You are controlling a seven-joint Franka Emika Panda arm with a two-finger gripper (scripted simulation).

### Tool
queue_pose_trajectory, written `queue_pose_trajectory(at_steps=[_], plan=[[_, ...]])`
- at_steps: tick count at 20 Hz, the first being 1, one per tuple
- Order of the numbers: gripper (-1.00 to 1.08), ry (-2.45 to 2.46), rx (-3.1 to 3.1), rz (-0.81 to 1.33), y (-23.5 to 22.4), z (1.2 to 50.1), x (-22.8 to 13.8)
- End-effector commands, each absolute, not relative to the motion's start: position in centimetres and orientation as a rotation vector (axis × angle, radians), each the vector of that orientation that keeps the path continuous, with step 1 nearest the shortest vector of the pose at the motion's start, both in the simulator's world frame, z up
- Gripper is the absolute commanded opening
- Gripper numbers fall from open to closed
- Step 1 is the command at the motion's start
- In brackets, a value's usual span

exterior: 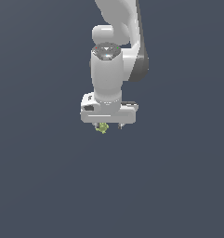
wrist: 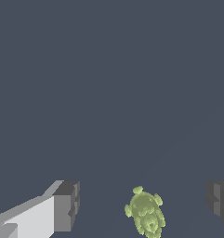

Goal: Pick up the object and move it to a goal position.

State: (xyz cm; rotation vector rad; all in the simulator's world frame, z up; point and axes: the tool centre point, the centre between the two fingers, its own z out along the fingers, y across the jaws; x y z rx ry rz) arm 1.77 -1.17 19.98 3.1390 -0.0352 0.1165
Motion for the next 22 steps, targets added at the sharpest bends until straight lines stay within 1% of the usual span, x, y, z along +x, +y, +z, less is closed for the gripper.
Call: queue_pose_trajectory(at_steps=[1,9,13,22], plan=[[1.0,-0.035,3.139,0.117,-1.2,20.0,1.8],[1.0,-0.071,3.116,0.11,-3.4,20.8,1.3],[1.0,-0.068,3.115,0.111,-3.5,20.9,1.4],[1.0,-0.174,3.121,0.093,-3.7,18.7,-0.2]])
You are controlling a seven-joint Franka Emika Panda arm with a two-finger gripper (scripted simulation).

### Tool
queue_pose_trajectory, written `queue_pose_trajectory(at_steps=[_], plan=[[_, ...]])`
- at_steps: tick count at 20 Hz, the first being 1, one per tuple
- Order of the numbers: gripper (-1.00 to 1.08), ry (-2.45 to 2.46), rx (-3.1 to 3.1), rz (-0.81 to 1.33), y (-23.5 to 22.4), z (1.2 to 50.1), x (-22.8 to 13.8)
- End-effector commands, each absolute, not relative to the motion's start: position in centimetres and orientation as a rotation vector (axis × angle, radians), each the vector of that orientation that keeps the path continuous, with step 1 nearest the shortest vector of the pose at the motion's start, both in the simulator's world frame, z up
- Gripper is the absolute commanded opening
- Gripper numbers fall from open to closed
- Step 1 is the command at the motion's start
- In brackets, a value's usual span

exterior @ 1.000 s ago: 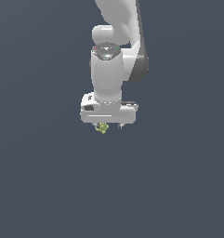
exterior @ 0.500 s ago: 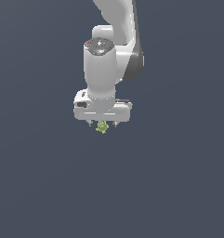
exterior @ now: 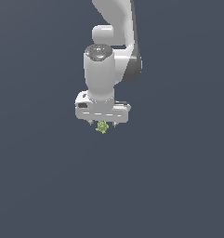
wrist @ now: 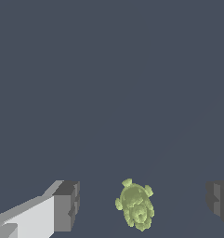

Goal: Pick up the object and move it to a goal position.

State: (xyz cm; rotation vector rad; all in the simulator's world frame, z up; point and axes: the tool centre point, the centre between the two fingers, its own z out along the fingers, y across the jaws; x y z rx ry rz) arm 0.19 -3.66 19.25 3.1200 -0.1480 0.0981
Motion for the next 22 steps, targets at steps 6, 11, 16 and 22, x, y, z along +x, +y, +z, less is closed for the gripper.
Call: queue_pose_trajectory(at_steps=[6,11,16,22], plan=[[1.0,-0.339,3.117,0.065,-4.2,15.5,-2.9],[1.0,-0.516,3.099,0.036,-4.8,12.5,-6.0],[1.0,-0.644,3.076,0.015,-5.2,10.5,-8.5],[1.0,-0.725,3.057,0.002,-5.5,9.3,-10.1]])
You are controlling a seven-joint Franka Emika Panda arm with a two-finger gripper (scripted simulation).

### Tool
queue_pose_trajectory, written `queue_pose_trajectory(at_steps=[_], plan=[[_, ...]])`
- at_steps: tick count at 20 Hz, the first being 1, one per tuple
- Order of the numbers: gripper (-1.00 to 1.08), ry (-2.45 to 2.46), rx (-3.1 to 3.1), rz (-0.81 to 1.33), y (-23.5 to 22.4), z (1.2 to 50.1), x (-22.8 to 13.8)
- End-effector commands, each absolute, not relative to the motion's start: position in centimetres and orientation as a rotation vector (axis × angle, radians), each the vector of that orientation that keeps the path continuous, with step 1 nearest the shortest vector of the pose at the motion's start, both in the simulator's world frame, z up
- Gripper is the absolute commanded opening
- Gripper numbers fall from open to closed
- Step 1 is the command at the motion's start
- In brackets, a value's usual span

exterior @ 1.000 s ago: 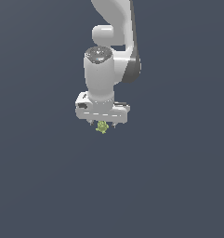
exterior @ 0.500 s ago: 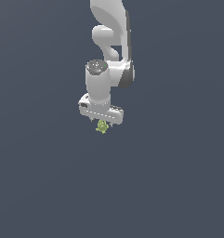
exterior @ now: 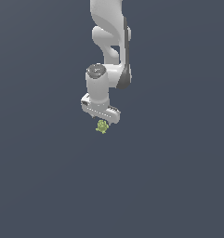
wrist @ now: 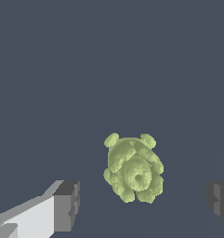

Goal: Pick up the object and move it to a goal position.

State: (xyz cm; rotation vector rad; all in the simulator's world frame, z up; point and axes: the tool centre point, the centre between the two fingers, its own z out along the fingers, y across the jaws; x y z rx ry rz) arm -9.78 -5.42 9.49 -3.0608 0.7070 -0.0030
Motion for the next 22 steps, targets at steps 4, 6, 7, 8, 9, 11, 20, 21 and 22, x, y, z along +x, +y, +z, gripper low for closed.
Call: queue_pose_trajectory(at_steps=[4,6,7,8,9,11,20,21,22], plan=[[1.0,0.728,-3.056,0.0,-5.5,9.2,-10.2],[1.0,0.728,-3.056,0.0,-5.5,9.1,-10.2],[1.0,0.728,-3.056,0.0,-5.5,8.9,-10.2],[1.0,0.728,-3.056,0.0,-5.5,8.7,-10.2],[1.0,0.729,-3.056,0.0,-5.5,8.5,-10.2],[1.0,0.73,-3.056,0.0,-5.5,7.7,-10.3],[1.0,0.734,-3.055,0.0,-5.5,4.3,-10.4],[1.0,0.734,-3.055,0.0,-5.5,4.2,-10.4],[1.0,0.734,-3.055,0.0,-5.5,4.1,-10.4]])
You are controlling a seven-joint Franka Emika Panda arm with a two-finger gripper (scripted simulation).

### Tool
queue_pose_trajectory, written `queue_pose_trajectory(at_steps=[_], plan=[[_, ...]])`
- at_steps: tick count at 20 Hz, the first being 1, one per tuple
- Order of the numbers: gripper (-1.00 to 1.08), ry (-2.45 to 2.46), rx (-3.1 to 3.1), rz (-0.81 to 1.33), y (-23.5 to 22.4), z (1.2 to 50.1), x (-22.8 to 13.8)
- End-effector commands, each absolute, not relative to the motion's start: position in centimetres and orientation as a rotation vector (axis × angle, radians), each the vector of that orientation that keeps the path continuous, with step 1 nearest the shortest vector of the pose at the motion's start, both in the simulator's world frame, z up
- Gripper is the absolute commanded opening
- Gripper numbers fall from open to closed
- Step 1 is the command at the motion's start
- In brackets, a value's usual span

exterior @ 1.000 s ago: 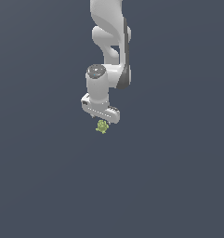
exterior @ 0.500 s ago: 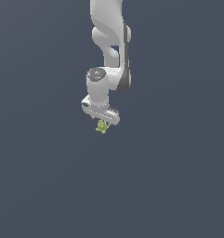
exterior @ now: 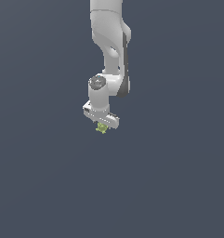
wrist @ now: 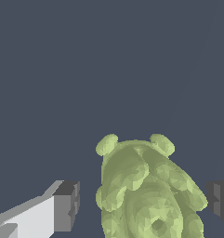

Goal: Pick up the object and move it to a goal position.

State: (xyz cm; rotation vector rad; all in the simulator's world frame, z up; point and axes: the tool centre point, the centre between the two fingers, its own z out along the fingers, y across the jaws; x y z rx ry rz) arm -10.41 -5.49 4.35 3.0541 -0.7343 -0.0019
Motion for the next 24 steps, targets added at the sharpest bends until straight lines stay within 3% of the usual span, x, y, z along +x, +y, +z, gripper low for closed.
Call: queue_pose_trajectory(at_steps=[1,2,15,24], plan=[[1.0,-0.734,3.054,0.0,-5.5,4.1,-10.4],[-1.0,-0.734,3.054,0.0,-5.5,4.1,-10.4],[-1.0,-0.734,3.055,0.001,-5.3,4.4,-10.2],[-1.0,-0.735,3.054,0.001,-3.0,6.9,-7.8]])
